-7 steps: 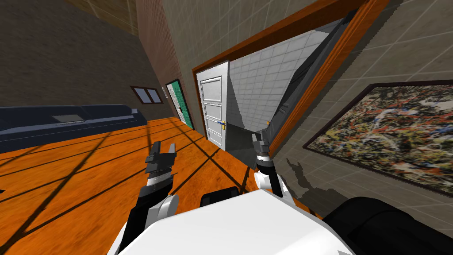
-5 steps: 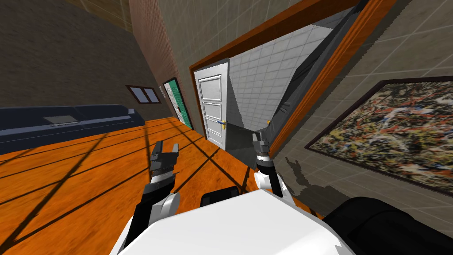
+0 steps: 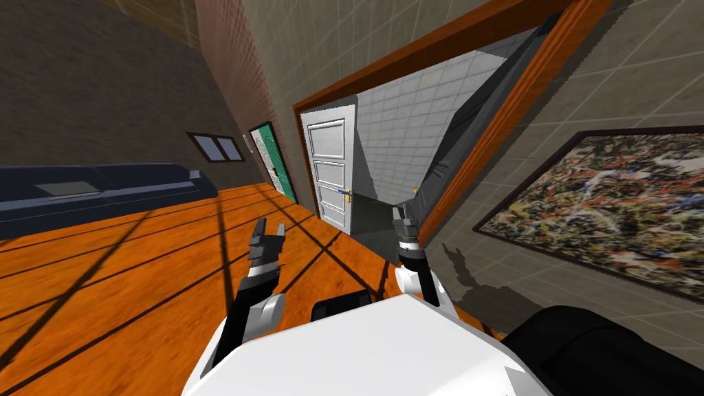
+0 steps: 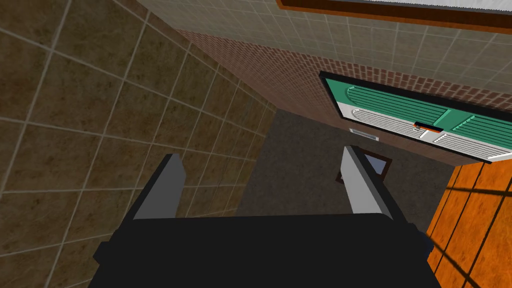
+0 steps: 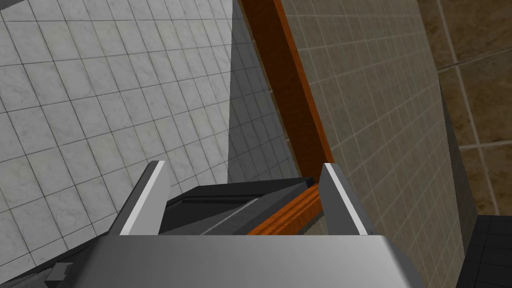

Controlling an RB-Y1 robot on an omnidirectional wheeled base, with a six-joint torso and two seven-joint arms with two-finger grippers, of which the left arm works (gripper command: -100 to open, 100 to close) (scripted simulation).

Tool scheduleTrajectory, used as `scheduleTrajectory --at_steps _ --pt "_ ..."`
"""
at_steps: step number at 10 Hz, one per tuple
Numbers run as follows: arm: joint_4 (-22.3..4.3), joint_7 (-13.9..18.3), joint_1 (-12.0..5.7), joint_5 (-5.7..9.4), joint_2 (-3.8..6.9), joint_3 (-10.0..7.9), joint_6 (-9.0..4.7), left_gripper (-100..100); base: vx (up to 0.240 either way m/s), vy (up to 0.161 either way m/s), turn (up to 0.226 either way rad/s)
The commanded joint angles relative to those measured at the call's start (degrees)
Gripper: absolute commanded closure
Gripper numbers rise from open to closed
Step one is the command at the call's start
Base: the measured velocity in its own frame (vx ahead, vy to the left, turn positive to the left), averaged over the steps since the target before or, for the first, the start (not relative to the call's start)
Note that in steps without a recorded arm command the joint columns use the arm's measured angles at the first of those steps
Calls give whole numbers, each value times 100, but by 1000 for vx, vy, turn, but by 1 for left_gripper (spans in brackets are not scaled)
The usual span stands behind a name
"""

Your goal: Push the door open

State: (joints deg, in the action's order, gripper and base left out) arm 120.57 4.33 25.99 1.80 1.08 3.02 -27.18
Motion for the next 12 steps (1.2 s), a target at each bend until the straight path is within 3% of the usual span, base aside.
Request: scheduleTrajectory --at_steps 1,12 --pt "-219 22 -141 -1 61 3 1 -100 96 51 -59" --pt "-1798 83 -1179 -80 264 141 -9 -100 88 43 -67"
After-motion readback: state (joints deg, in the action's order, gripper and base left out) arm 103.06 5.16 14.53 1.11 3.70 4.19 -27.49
